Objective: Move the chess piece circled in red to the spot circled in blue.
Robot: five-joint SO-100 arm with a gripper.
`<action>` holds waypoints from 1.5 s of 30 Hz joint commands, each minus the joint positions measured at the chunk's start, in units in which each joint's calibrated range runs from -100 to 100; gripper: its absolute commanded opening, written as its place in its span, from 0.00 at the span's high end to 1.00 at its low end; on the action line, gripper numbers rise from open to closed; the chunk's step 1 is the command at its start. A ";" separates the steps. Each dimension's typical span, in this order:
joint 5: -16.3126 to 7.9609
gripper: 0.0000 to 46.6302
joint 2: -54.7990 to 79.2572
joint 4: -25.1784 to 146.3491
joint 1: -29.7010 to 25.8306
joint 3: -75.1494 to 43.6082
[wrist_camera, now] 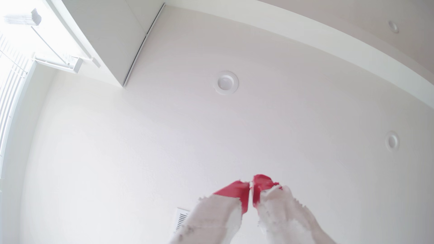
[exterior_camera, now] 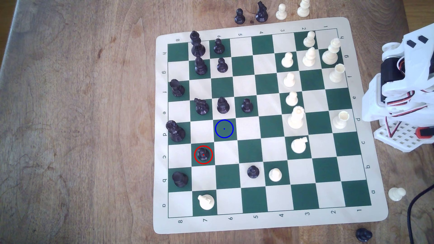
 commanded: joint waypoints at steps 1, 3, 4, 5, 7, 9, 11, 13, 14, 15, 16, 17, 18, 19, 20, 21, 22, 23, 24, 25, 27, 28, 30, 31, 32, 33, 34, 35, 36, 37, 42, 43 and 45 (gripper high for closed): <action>0.15 1.00 -0.03 -0.87 0.34 1.17; 0.15 1.00 -0.03 0.44 0.58 1.17; 0.15 1.00 -0.03 2.49 0.58 1.17; 0.15 1.00 -0.03 8.31 0.34 1.17; 0.15 1.00 -0.03 15.51 0.26 1.17; 0.15 1.00 -0.03 22.39 0.26 1.17; 0.05 1.00 -0.03 37.87 0.26 -0.73; -0.10 1.00 -0.03 44.43 0.18 -2.27; -0.15 1.00 0.06 55.89 0.03 -4.81; -0.15 1.00 0.06 61.05 0.03 -5.72; -0.20 1.00 0.06 65.06 0.03 -6.44; -0.20 1.00 0.06 68.91 0.18 -6.98; -0.20 1.00 0.06 76.28 0.65 -8.62; -0.24 1.00 0.14 82.92 0.81 -10.70; -0.24 1.00 0.14 90.62 0.81 -13.42; -0.29 1.00 0.14 98.07 0.81 -16.14; -0.29 1.00 0.14 103.72 0.89 -18.68; -0.29 1.00 0.14 107.49 1.44 -21.31; -0.29 1.00 0.14 109.54 1.67 -22.67; -0.29 1.00 0.14 111.58 1.83 -23.76; -0.29 1.00 0.22 119.86 2.61 -26.21; -0.34 1.00 0.22 122.89 1.98 -26.30; -0.34 1.00 0.22 128.45 1.36 -26.75; -0.34 1.00 0.22 136.32 1.20 -29.11; -0.83 1.00 0.48 140.99 0.34 -30.83; -0.83 1.00 1.24 145.33 -0.75 -32.64; -0.83 1.00 2.43 148.68 -1.85 -34.18; -1.56 1.00 3.62 149.26 -2.63 -34.55; -3.32 1.00 5.15 148.52 -4.43 -34.55; -3.81 1.00 6.51 148.52 -5.29 -34.82; -4.20 0.93 16.69 151.71 -8.18 -39.08; -4.20 0.93 18.39 152.53 -8.42 -40.08; -5.03 0.93 26.97 158.10 -9.28 -46.79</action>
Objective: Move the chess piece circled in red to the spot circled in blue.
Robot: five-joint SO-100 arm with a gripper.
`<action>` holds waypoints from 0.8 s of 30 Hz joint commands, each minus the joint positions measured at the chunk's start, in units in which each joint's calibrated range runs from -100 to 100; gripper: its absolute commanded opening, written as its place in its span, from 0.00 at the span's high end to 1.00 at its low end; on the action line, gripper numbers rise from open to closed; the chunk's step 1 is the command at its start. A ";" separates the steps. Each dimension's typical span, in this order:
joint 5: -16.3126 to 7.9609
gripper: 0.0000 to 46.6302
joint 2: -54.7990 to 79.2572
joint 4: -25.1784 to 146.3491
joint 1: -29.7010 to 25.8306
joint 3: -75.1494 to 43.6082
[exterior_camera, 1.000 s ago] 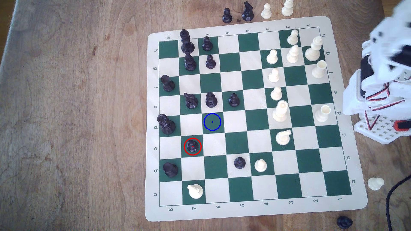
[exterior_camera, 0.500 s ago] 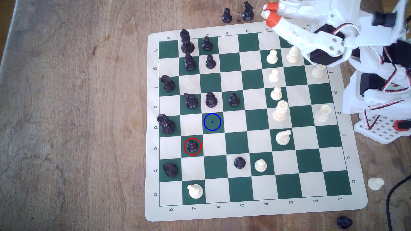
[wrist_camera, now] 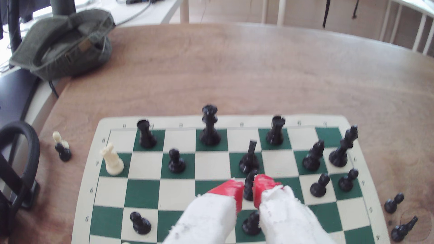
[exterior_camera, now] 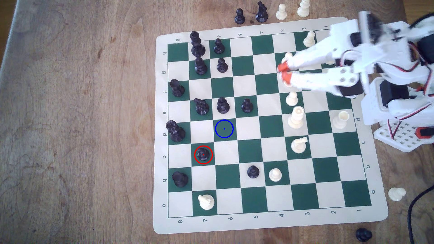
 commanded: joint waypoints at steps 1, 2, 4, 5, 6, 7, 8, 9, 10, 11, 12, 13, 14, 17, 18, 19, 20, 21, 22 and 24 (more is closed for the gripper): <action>-1.12 0.93 13.59 6.91 -1.85 -13.62; -1.22 0.93 15.97 8.13 -2.17 -15.26; -1.22 0.92 21.32 9.12 -2.71 -17.52; -1.22 0.91 23.53 9.61 -2.95 -18.43; -1.22 0.89 24.97 9.61 -3.11 -19.06; -1.22 0.87 26.67 9.61 -3.42 -19.88; -1.27 0.86 28.19 9.77 -3.81 -21.06; -1.86 0.83 32.86 10.84 -4.67 -25.50; -2.34 0.82 36.17 11.90 -5.06 -28.76; -2.88 0.81 38.81 12.23 -5.30 -31.57; -3.32 0.80 41.61 12.23 -5.53 -34.29; -4.30 0.77 46.11 12.23 -5.76 -39.01; -4.69 0.77 48.14 12.23 -6.00 -41.19; -6.25 0.77 54.85 12.23 -7.64 -47.89; -6.45 0.77 56.29 12.23 -7.95 -49.07; -6.69 0.78 58.16 12.23 -8.19 -50.43; -6.94 0.78 60.28 12.23 -8.42 -51.97; -7.03 0.78 61.90 11.98 -8.58 -52.97; -7.13 0.77 65.21 11.41 -8.74 -55.06; -7.18 0.77 68.52 11.41 -8.74 -57.41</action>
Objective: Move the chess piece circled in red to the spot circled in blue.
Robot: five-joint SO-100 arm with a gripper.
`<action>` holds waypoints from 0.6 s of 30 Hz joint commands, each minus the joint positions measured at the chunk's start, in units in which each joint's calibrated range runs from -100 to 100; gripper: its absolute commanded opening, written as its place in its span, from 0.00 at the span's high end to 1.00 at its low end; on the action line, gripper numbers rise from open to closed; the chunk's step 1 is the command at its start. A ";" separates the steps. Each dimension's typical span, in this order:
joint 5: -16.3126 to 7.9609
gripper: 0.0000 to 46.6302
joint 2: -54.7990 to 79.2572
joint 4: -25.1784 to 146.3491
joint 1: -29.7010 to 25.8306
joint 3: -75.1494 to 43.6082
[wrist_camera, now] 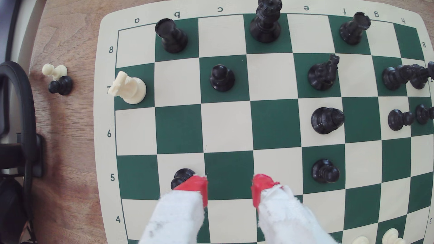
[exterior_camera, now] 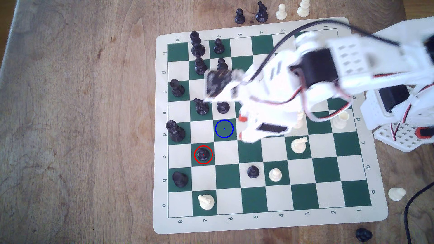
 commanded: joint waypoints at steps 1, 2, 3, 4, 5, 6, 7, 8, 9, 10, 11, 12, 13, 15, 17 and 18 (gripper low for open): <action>-0.24 0.76 7.29 -0.54 0.12 -10.96; -0.44 0.75 9.92 -0.54 0.28 -13.05; -0.68 0.74 11.37 -0.54 0.28 -14.23; -0.88 0.74 12.55 -0.54 0.43 -15.41; -1.27 0.74 13.74 -0.71 0.59 -16.77; -1.66 0.74 15.19 -0.79 0.83 -18.40; -2.20 0.72 16.71 -1.69 1.14 -20.03; -2.30 0.71 17.31 -2.02 1.14 -20.39; -2.34 0.71 17.82 -2.34 1.14 -20.48; -2.39 0.71 18.58 -2.67 1.06 -20.85; -2.49 0.71 20.19 -3.16 1.06 -21.57; -2.54 0.71 20.79 -3.49 1.06 -21.84; -2.59 0.71 21.64 -3.57 1.14 -22.48; -2.74 0.72 23.51 -3.82 1.14 -23.75; -2.88 0.73 24.61 -4.06 1.06 -24.38; -2.98 0.74 25.12 -4.39 0.98 -24.56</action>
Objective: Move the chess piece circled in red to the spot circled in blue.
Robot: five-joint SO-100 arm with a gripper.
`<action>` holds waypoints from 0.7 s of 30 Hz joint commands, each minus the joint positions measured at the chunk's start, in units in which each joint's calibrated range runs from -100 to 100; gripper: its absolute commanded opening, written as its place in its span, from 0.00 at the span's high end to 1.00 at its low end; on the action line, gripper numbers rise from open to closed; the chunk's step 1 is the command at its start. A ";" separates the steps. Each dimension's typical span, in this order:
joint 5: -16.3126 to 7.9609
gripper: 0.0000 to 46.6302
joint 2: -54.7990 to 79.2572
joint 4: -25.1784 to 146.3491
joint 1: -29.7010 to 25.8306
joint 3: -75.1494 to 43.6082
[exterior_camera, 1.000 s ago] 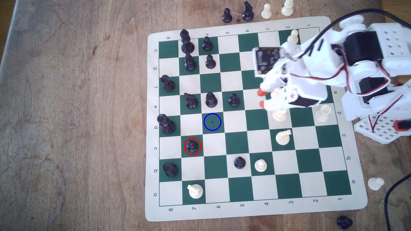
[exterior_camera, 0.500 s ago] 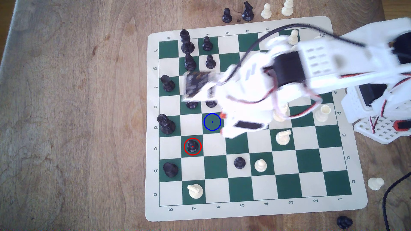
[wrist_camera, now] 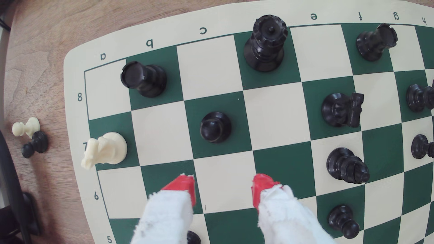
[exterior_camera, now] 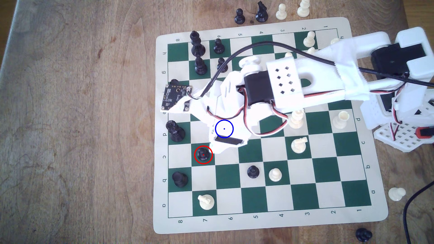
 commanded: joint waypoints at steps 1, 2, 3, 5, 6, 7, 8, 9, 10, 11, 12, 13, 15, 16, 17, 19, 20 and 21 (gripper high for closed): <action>-0.54 0.74 0.24 -1.45 -0.28 -5.77; -0.68 0.74 1.17 -2.60 -0.28 -5.77; -0.73 0.74 1.77 -3.01 -0.28 -5.95; -0.78 0.74 2.87 -3.66 -0.28 -6.49; -0.83 0.75 3.98 -3.83 -0.28 -7.49; -0.83 0.74 4.65 -3.83 -0.28 -8.12; -0.83 0.73 5.25 -3.83 -0.28 -8.85; -0.83 0.73 5.93 -3.83 -0.28 -9.48; -0.83 0.72 6.44 -3.99 -0.20 -10.03; -0.83 0.71 7.54 -4.15 -0.04 -11.12; -0.83 0.71 8.05 -4.23 0.04 -11.66; -0.73 0.72 8.64 -4.23 0.11 -12.20; -0.68 0.72 10.26 -4.48 0.51 -13.65; -0.63 0.72 10.77 -4.73 0.66 -14.02; -0.63 0.72 11.19 -4.97 0.82 -14.20; -0.63 0.72 11.87 -5.14 0.82 -14.65; -0.73 0.71 12.12 -5.14 0.74 -14.83; -0.78 0.70 12.29 -5.14 0.58 -15.01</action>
